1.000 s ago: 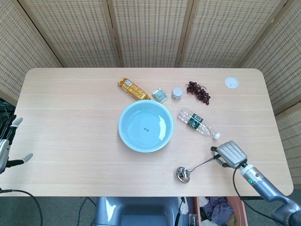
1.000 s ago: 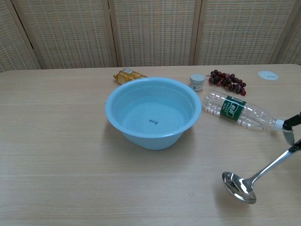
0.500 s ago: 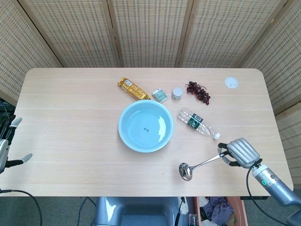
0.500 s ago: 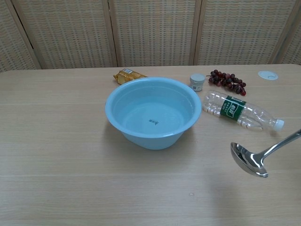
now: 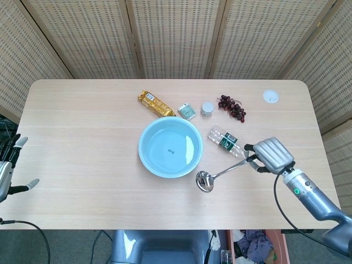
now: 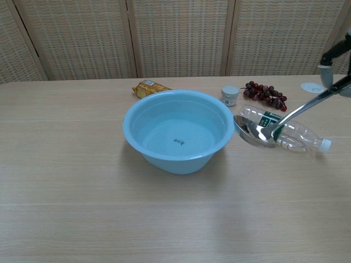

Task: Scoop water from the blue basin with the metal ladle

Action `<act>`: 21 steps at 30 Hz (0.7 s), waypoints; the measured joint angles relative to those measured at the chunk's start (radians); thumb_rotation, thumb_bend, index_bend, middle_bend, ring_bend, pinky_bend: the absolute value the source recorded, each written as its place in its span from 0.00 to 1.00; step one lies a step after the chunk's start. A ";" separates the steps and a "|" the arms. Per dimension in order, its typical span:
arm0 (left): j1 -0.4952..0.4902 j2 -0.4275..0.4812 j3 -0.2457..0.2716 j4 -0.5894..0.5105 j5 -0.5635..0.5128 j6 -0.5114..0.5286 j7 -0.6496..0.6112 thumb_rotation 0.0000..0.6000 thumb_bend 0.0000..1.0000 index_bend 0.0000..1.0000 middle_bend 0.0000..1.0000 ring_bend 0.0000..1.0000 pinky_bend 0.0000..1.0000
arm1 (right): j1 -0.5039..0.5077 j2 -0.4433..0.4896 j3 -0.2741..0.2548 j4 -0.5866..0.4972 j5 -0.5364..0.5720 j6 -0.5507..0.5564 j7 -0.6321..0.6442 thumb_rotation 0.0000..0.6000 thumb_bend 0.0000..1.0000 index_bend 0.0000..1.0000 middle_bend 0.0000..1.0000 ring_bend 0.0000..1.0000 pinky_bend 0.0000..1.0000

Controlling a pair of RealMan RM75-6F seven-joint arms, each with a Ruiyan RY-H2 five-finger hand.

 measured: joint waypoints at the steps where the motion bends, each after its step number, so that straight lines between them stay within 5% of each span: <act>1: -0.003 0.000 -0.001 0.000 -0.001 -0.005 -0.001 1.00 0.00 0.00 0.00 0.00 0.00 | 0.020 0.006 0.018 -0.018 0.041 -0.025 -0.036 1.00 0.83 0.82 0.99 0.95 1.00; 6: -0.016 0.003 -0.006 0.006 -0.023 -0.036 -0.013 1.00 0.00 0.00 0.00 0.00 0.00 | 0.133 -0.012 0.085 -0.044 0.275 -0.115 -0.193 1.00 0.83 0.83 0.99 0.95 1.00; 12: -0.035 0.008 -0.016 0.016 -0.052 -0.075 -0.030 1.00 0.00 0.00 0.00 0.00 0.00 | 0.317 -0.111 0.118 -0.031 0.703 -0.117 -0.462 1.00 0.92 0.85 1.00 0.99 1.00; 16: -0.047 0.010 -0.021 0.026 -0.074 -0.101 -0.040 1.00 0.00 0.00 0.00 0.00 0.00 | 0.456 -0.245 0.127 0.025 0.974 -0.059 -0.670 1.00 0.93 0.86 1.00 0.99 1.00; 21: -0.056 0.015 -0.024 0.030 -0.089 -0.126 -0.055 1.00 0.00 0.00 0.00 0.00 0.00 | 0.563 -0.422 0.121 0.154 1.102 0.022 -0.816 1.00 0.94 0.86 1.00 0.99 1.00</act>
